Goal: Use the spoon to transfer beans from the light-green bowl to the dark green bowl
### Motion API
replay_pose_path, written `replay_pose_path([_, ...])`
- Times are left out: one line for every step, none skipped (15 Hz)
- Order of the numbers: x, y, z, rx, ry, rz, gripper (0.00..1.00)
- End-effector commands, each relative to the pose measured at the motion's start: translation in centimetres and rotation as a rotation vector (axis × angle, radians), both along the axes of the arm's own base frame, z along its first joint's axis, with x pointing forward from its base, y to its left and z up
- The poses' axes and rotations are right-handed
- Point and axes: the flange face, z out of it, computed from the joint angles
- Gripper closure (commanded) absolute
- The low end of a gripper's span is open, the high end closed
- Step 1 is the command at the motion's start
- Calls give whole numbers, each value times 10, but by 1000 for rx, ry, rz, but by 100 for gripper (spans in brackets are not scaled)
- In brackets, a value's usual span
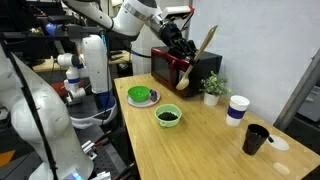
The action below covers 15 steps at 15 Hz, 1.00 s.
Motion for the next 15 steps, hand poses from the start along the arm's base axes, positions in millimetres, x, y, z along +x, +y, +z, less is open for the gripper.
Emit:
replay_pose_path([11, 20, -16, -107, 5, 23, 94])
replay_pose_path([15, 27, -24, -162, 3, 43, 94])
replay_pose_path([19, 32, -30, -200, -3, 59, 94])
replay_pose_path([24, 38, -41, -250, -3, 87, 94])
replay_pose_path([29, 43, -50, -287, 6, 105, 94])
replay_pose_path([34, 49, -61, -318, 22, 124, 94])
replay_pose_path([38, 54, -72, -345, 39, 140, 94])
replay_pose_path([42, 57, -82, -369, 60, 159, 94])
replay_pose_path([45, 62, -92, -390, 80, 171, 94])
replay_pose_path([48, 65, -103, -409, 98, 186, 94])
replay_pose_path([49, 67, -111, -424, 118, 200, 94])
replay_pose_path([50, 71, -119, -439, 137, 210, 94])
replay_pose_path([50, 74, -128, -453, 150, 222, 94])
replay_pose_path([50, 77, -134, -464, 167, 232, 94])
replay_pose_path([51, 79, -141, -475, 178, 241, 94])
